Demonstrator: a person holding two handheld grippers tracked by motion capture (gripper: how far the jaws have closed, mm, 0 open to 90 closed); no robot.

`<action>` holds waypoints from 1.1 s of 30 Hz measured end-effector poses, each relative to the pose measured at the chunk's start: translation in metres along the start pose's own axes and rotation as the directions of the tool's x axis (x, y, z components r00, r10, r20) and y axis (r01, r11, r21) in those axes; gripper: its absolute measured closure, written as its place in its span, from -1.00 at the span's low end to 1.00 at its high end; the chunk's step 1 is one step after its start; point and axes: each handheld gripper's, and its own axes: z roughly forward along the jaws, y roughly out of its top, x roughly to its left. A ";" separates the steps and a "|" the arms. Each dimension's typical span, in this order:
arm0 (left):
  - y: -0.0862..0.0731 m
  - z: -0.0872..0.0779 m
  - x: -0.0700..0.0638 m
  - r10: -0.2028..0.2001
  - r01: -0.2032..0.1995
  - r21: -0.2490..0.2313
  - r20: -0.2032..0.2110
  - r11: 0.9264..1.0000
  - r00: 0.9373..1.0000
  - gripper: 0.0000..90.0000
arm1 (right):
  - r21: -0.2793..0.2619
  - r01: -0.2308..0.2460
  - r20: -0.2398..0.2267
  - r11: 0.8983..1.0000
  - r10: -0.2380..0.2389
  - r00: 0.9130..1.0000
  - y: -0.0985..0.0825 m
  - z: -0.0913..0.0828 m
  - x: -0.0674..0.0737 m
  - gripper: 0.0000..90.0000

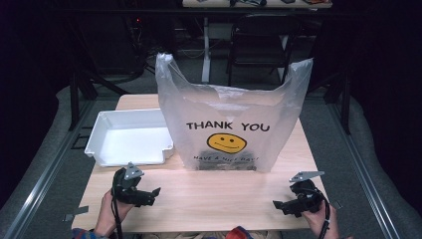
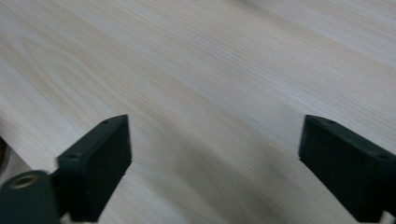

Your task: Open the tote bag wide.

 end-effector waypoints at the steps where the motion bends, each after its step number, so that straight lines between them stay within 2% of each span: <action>1: 0.000 0.000 -0.001 0.003 -0.003 -0.004 0.004 1.000 1.000 -0.98 | 0.010 0.007 0.015 1.000 -0.008 1.000 0.001 0.000 0.001 -0.72; 2: 0.000 0.000 -0.001 0.003 -0.003 -0.004 0.004 1.000 1.000 -0.95 | 0.010 0.007 0.015 1.000 -0.008 1.000 0.001 0.000 0.001 -0.72; 3: 0.000 -0.002 -0.002 0.012 -0.012 -0.009 0.008 1.000 1.000 -0.92 | 0.012 0.018 0.035 1.000 -0.018 0.999 0.002 0.000 0.004 -0.69; 7: 0.001 -0.003 -0.004 0.021 -0.021 -0.011 0.010 1.000 1.000 -0.87 | 0.003 0.021 0.044 1.000 -0.021 0.999 0.001 -0.002 0.006 -0.65; 9: 0.002 -0.003 -0.006 0.023 -0.023 -0.016 0.009 1.000 1.000 -0.84 | 0.016 0.028 0.051 0.999 -0.028 0.998 0.000 -0.005 0.005 -0.61; 10: 0.004 -0.004 -0.007 0.031 -0.031 -0.022 0.016 0.999 0.999 -0.83 | -0.001 0.011 0.045 1.000 -0.011 0.999 -0.003 -0.006 0.005 -0.59; 13: 0.006 -0.003 -0.007 0.041 -0.041 -0.025 0.017 0.999 0.999 -0.81 | -0.011 0.005 0.046 1.000 -0.004 0.999 -0.005 -0.009 0.005 -0.57; 15: 0.007 -0.002 -0.007 0.043 -0.043 -0.025 0.021 0.999 0.999 -0.80 | -0.032 0.013 0.057 0.999 -0.011 0.998 -0.004 -0.012 0.006 -0.55; 16: 0.009 -0.001 -0.006 0.033 -0.032 -0.026 0.038 0.999 0.999 -0.79 | -0.013 0.035 0.081 0.999 -0.034 0.996 -0.002 -0.015 0.006 -0.53; 18: 0.014 0.000 -0.005 0.025 -0.023 -0.047 0.038 0.999 0.999 -0.77 | -0.048 0.030 0.078 0.998 -0.026 0.997 0.001 -0.013 0.009 -0.43; 19: 0.014 0.000 -0.005 0.025 -0.023 -0.047 0.038 0.999 0.999 -0.76 | -0.048 0.030 0.078 0.998 -0.026 0.997 0.001 -0.013 0.009 -0.43; 20: 0.020 -0.001 -0.006 0.034 -0.032 -0.067 0.039 0.997 0.999 -0.75 | -0.046 0.047 0.095 0.998 -0.042 0.995 0.005 -0.016 0.008 -0.35; 21: 0.022 -0.001 -0.007 0.036 -0.033 -0.081 0.038 0.996 0.999 -0.73 | -0.075 0.032 0.087 0.997 -0.025 0.996 0.006 -0.015 0.010 -0.32; 24: 0.026 0.000 -0.010 0.039 -0.035 -0.093 0.050 0.995 0.998 -0.70 | -0.103 0.039 0.090 0.994 -0.029 0.996 0.008 -0.018 0.012 -0.18; 27: 0.034 -0.002 -0.011 0.032 -0.026 -0.128 0.044 0.991 0.999 -0.66 | -0.136 0.043 0.093 0.990 -0.030 0.995 0.012 -0.023 0.014 -0.09; 28: 0.034 -0.002 -0.011 0.032 -0.026 -0.128 0.044 0.991 0.999 -0.65 | -0.150 0.043 0.102 0.988 -0.027 0.994 0.014 -0.024 0.014 -0.07; 29: 0.039 -0.001 -0.012 0.027 -0.021 -0.148 0.040 0.989 0.999 -0.64 | -0.164 0.042 0.111 0.985 -0.024 0.994 0.016 -0.026 0.014 -0.07; 31: 0.045 0.000 -0.013 0.035 -0.028 -0.150 0.046 0.988 0.998 -0.62 | -0.184 0.034 0.118 0.982 -0.012 0.993 0.019 -0.027 0.014 -0.05; 33: 0.048 0.001 -0.014 0.034 -0.026 -0.158 0.049 0.987 0.998 -0.62 | -0.175 0.045 0.129 0.984 -0.022 0.991 0.021 -0.029 0.012 -0.02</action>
